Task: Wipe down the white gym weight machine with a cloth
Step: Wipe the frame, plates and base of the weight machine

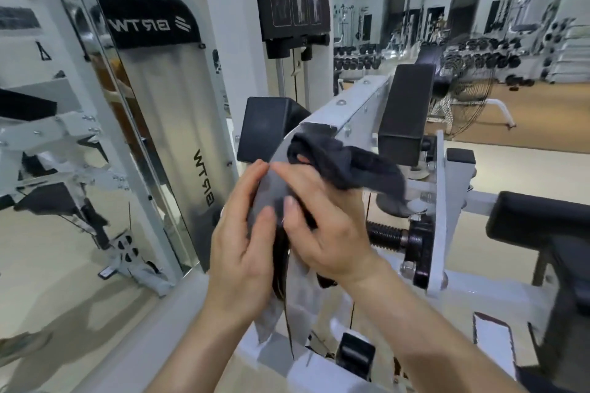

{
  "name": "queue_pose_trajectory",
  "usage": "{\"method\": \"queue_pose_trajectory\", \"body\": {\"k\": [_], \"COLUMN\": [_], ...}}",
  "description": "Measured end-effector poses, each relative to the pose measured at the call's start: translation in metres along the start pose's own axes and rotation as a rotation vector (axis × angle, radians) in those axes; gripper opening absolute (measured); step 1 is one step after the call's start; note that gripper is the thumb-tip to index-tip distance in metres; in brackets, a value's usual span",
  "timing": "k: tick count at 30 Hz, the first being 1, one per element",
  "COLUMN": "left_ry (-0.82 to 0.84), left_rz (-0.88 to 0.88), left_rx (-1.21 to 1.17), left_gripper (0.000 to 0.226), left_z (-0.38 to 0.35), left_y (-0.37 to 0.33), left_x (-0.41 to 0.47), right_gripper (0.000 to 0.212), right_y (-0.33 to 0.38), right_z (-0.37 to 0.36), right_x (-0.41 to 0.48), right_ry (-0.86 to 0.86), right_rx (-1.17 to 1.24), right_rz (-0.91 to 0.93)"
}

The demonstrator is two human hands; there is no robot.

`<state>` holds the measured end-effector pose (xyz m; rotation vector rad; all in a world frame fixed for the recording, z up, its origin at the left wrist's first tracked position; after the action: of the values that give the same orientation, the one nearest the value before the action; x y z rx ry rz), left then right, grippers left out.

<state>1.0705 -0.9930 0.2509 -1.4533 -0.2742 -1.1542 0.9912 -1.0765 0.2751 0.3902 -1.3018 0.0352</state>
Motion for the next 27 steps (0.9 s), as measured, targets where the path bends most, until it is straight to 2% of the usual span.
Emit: {"method": "queue_pose_trajectory", "body": {"k": [2,4,8,12,13,15,18,20,22,24,25,27], "left_ry": [0.018,0.026,0.052,0.055,0.050,0.023,0.018,0.042,0.127,0.141,0.115,0.061], "left_rz": [0.018,0.038,0.007,0.042,0.071,0.121,0.187,0.231,0.234,0.229,0.216,0.192], "left_rx": [0.006,0.000,0.029,-0.015,-0.077,-0.230,-0.350,-0.402,-0.429,-0.395,-0.366,-0.321], "left_gripper": [0.045,0.042,0.038,0.038,0.039,0.038,0.029,0.031,0.034,0.036,0.037,0.038], "left_z": [0.000,0.000,0.000,0.001,0.001,0.003,0.007,0.011,0.012,0.019,0.025,0.037], "left_y": [0.001,0.002,-0.002,0.000,0.002,0.004,0.008,0.013,0.014,0.018,0.021,0.029], "left_x": [-0.002,0.000,0.003,0.004,0.004,0.006,0.008,0.009,0.011,0.017,0.022,0.034], "right_gripper": [0.036,0.032,0.023,0.022,0.022,0.020,0.019,0.018,0.017,0.018,0.021,0.024], "right_y": [-0.040,-0.076,-0.096,-0.080,-0.067,-0.028,0.036,0.038,0.014,-0.016,-0.030,-0.048], "right_z": [0.011,0.021,0.018,0.021,0.020,0.016,0.000,-0.001,0.009,0.012,0.000,-0.036], "right_x": [0.032,0.053,0.042,0.032,0.028,0.010,-0.023,-0.010,0.036,0.088,0.106,0.117], "right_ry": [-0.051,-0.150,-0.216,-0.328,-0.307,-0.191,0.104,0.212,0.157,0.117,0.207,0.500], "right_rx": [0.050,0.072,0.127,0.225,0.236,0.210,-0.056,-0.237,-0.271,-0.371,-0.460,-0.589], "right_rz": [-0.213,-0.447,-0.567,-0.681,-0.664,-0.502,-0.114,-0.015,-0.191,-0.401,-0.468,-0.506]}}
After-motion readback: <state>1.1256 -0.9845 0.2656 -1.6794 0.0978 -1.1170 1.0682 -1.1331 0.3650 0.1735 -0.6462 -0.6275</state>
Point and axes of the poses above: each hand's wrist, its own x-axis towards the middle knuckle, its own z-axis out of the back of the hand, y = z × x, the point moved 8 cm from there along x, towards the middle knuckle, and after that the axes turned 8 degrees about -z, right-handed, at the moved point
